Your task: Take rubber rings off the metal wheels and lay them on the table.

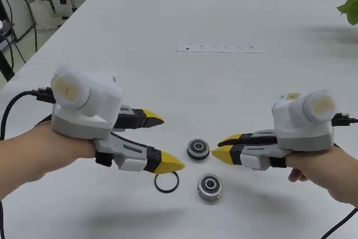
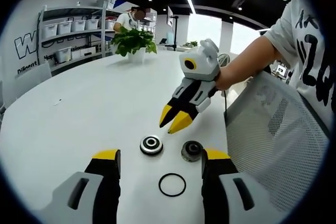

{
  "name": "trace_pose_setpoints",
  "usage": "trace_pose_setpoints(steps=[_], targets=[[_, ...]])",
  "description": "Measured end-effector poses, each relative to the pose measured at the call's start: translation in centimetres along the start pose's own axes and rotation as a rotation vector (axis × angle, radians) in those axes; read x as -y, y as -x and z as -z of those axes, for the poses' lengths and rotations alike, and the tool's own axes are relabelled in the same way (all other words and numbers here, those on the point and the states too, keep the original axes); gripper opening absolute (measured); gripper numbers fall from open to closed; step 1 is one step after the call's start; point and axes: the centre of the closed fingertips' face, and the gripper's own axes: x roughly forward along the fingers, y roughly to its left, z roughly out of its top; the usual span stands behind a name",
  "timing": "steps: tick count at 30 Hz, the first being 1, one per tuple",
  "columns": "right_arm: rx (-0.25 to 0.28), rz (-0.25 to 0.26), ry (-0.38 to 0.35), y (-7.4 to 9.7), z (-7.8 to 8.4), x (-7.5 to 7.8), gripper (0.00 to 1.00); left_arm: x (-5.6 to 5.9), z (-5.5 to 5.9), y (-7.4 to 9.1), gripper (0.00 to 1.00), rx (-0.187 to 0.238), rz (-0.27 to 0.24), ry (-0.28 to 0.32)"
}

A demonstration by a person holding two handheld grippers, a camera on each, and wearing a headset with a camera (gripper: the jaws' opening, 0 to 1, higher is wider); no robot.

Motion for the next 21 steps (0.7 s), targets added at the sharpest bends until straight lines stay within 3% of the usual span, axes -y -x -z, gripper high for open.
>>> trace_pose_setpoints(steps=[21], targets=[[-0.034,-0.015,0.043,-0.8,1.1,0.0,0.17,-1.8,0.7,-3.8,0.41,-0.011,0.028,0.083]])
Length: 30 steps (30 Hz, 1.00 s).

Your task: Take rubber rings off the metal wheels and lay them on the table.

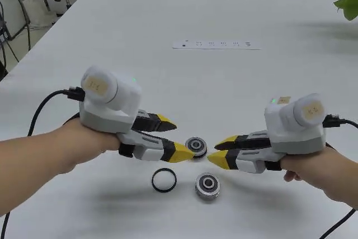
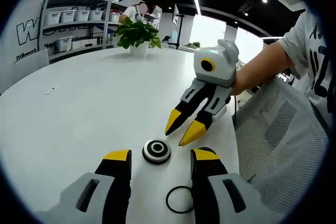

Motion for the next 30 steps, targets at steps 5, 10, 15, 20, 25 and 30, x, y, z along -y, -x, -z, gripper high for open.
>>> trace_pose_setpoints(steps=[5,10,15,20,25,30], targets=[[-0.01,-0.004,0.01,0.0,0.3,-0.1,0.17,0.2,0.2,-0.9,0.37,-0.008,0.019,0.023],[-0.003,-0.001,0.004,0.0,0.4,0.0,0.17,0.3,0.3,-1.5,0.34,-0.014,0.028,0.023],[-0.003,-0.002,0.003,0.0,0.4,0.0,0.17,0.5,0.3,-2.0,0.3,-0.026,0.034,0.016],[-0.002,-0.001,0.001,0.0,0.5,0.0,0.17,0.6,0.3,-2.6,0.24,-0.031,0.039,0.013],[-0.001,-0.001,-0.002,0.0,0.6,0.1,0.17,0.5,0.8,-2.9,0.22,-0.053,0.037,-0.002],[0.001,-0.001,-0.007,-0.1,0.5,0.1,0.17,0.3,0.7,-3.0,0.15,-0.054,0.025,-0.031]])
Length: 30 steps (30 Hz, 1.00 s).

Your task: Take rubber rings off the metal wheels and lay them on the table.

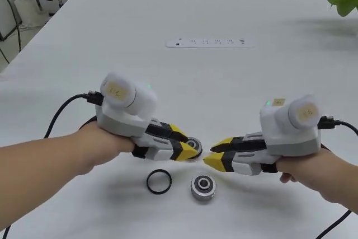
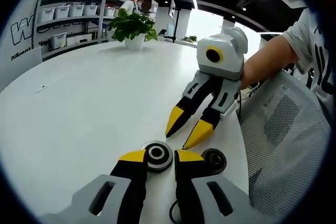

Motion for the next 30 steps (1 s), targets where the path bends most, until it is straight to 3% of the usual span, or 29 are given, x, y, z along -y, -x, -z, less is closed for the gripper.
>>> trace_pose_setpoints(steps=[10,30], targets=[[0.002,-0.004,0.004,-0.4,-0.3,-0.2,0.18,-0.1,0.0,-0.1,0.09,-0.015,-0.054,-0.134],[0.008,0.017,0.053,-2.1,-1.2,-0.3,0.23,-0.4,0.2,-0.2,0.07,-0.001,-0.095,-0.132]])
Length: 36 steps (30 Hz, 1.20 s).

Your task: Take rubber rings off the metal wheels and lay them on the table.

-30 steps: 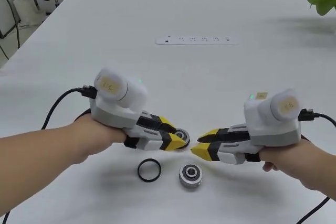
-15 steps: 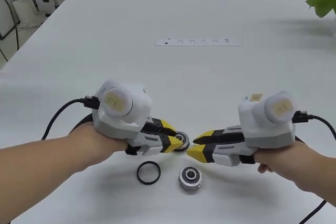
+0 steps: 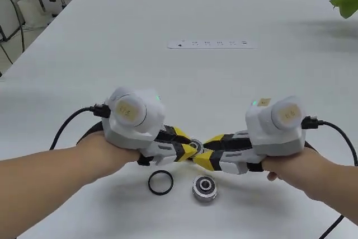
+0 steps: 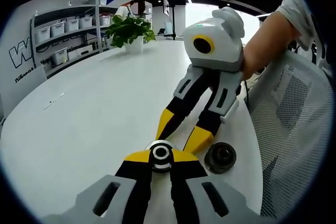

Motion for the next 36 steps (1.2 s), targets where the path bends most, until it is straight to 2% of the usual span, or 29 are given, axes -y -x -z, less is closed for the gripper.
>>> trace_pose_setpoints(steps=[17,22,32,34,35,36], targets=[[-0.014,0.013,0.066,0.0,0.2,0.2,0.22,-0.1,0.1,-0.2,0.07,0.008,-0.014,0.011],[-0.031,0.014,0.051,0.2,0.5,0.2,0.19,0.0,0.1,-0.2,0.07,0.009,-0.015,0.012],[-0.029,0.013,0.048,0.5,0.7,0.1,0.15,-0.1,0.0,-0.2,0.07,0.016,-0.02,0.016],[-0.035,0.015,0.048,0.6,0.8,0.2,0.13,0.0,0.0,-0.2,0.07,0.016,-0.021,0.016],[-0.041,0.017,0.051,0.7,0.9,0.2,0.1,0.0,0.0,-0.2,0.07,0.017,-0.021,0.016],[-0.059,0.029,0.081,0.9,1.2,0.6,0.03,0.0,0.0,-0.2,0.07,0.017,-0.022,0.016]])
